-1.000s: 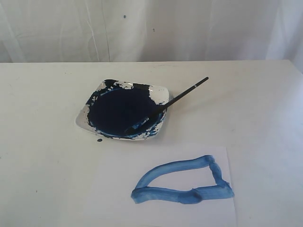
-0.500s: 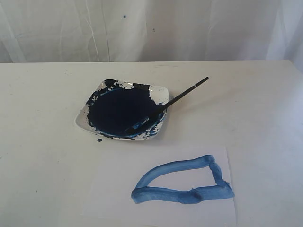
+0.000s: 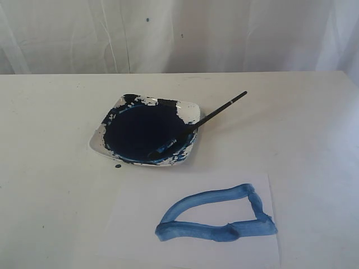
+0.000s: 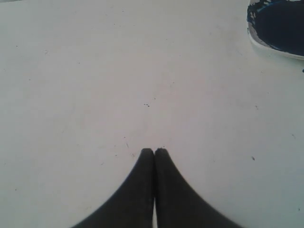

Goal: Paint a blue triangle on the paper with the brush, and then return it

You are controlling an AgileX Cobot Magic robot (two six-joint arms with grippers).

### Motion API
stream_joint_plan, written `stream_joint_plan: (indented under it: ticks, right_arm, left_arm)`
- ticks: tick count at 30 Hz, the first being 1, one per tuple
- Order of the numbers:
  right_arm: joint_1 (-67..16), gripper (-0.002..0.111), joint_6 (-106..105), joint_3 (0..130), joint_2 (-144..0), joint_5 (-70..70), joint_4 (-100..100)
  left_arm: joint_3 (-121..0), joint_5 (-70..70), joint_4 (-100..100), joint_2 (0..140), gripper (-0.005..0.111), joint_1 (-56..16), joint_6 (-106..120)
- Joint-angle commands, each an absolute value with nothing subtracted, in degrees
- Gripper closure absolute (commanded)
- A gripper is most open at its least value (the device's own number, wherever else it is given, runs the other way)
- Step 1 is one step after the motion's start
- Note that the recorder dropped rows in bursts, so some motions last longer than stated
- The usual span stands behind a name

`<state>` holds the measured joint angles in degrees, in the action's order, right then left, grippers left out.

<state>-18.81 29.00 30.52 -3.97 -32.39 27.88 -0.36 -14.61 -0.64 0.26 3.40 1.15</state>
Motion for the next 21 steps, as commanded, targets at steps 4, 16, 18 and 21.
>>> stream_joint_plan:
  ticks: [4, 16, 18, 21]
  right_arm:
    - [-7.34, 0.108, 29.53, 21.93, 0.0, -31.99, 25.99]
    - [-6.04, 0.108, 30.17, 8.92, 0.0, -17.42, 22.32]
    - [-6.04, 0.108, 30.17, 6.55, 0.0, -11.16, 22.28]
    - [-6.04, 0.108, 23.26, 3.86, 0.0, -6.65, 15.77]
  left_arm:
    - [0.0, -14.68, -1.14, 0.0, 0.107, 3.49, 1.33]
    - [0.0, -14.68, -1.14, 0.0, 0.107, 3.49, 1.33]
    - [0.0, -14.68, -1.14, 0.0, 0.107, 3.49, 1.33]
    - [0.0, -14.68, -1.14, 0.0, 0.107, 3.49, 1.33]
